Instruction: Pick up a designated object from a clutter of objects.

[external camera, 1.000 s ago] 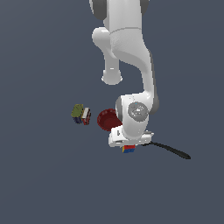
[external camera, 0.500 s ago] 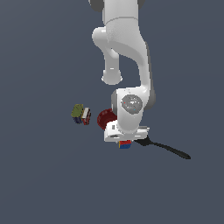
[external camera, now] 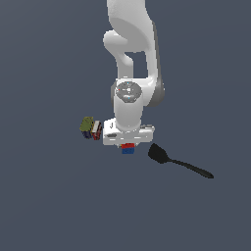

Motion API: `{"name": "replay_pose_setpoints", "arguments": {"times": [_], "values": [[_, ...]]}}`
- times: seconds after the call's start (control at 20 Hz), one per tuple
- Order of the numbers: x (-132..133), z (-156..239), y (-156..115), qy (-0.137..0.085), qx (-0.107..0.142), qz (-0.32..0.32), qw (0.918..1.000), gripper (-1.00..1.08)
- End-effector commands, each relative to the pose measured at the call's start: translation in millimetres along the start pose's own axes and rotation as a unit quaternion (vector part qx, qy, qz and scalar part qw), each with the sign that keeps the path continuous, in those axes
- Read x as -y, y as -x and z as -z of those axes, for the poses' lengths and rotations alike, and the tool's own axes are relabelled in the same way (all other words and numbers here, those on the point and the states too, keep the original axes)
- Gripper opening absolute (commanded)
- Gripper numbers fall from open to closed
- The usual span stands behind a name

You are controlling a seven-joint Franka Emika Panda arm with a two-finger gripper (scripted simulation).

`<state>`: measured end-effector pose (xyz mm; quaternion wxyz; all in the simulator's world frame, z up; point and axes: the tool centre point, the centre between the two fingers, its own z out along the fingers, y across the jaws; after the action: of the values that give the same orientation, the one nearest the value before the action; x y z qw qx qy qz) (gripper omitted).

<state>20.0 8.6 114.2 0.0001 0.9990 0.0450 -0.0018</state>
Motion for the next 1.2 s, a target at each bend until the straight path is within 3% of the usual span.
{"name": "replay_pose_setpoints", "arguments": {"times": [0.0, 1.15], "values": [[-16, 20, 12, 0.000, -0.001, 0.000, 1.0000, -1.00], [-176, 202, 129, -0.002, -0.002, 0.000, 1.0000, -1.00]]}}
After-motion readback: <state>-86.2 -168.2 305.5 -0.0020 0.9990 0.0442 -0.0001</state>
